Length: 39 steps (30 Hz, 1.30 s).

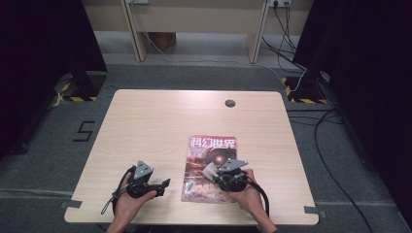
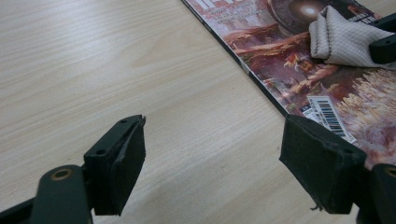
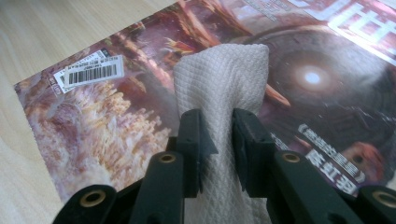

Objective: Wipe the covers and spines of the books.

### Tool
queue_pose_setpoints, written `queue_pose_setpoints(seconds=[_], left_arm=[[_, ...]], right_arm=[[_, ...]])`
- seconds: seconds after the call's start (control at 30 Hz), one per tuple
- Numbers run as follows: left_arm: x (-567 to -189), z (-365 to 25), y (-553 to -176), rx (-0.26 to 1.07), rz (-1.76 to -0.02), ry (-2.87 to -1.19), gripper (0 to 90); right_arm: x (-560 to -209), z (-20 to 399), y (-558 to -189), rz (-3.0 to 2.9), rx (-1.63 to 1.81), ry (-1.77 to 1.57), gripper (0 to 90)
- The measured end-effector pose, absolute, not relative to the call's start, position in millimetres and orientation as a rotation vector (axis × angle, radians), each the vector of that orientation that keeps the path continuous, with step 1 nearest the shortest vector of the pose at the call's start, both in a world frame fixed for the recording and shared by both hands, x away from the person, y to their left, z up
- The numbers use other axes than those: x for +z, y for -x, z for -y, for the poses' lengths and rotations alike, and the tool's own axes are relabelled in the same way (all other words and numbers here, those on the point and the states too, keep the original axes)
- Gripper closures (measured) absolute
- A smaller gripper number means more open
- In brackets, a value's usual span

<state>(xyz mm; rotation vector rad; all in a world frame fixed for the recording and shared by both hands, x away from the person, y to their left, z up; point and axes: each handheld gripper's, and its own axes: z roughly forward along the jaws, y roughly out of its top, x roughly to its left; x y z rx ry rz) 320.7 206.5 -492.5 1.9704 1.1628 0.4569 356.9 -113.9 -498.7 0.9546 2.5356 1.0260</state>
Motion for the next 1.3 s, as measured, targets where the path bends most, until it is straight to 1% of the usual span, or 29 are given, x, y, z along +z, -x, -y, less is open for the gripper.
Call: queue_pose_setpoints(seconds=[0.3, 0.4, 0.7, 0.83, 1.0, 1.3], left_arm=[[-493, -207, -321, 0.452, -1.162, -1.974, 21.7], [-493, -206, -320, 0.454, -1.153, -1.98, 21.7], [-493, -205, -320, 0.449, -1.148, -1.982, 21.7], [-494, -204, -320, 0.444, -1.147, -1.983, 21.7], [-495, -204, -322, 0.443, -1.152, -1.99, 21.7], [-496, -205, -323, 0.439, -1.158, -1.988, 21.7]], right_arm=[[-499, 100, -324, -2.599, 1.035, -0.802, 72.3], [-499, 101, -319, -2.609, 1.04, -0.789, 72.3], [-498, 136, -319, -2.561, 1.019, -0.892, 72.7], [-498, 141, -314, -2.55, 1.017, -0.912, 72.5], [-498, 130, -307, -2.571, 1.015, -0.849, 72.4], [-499, 92, -300, -2.637, 1.047, -0.719, 72.4]])
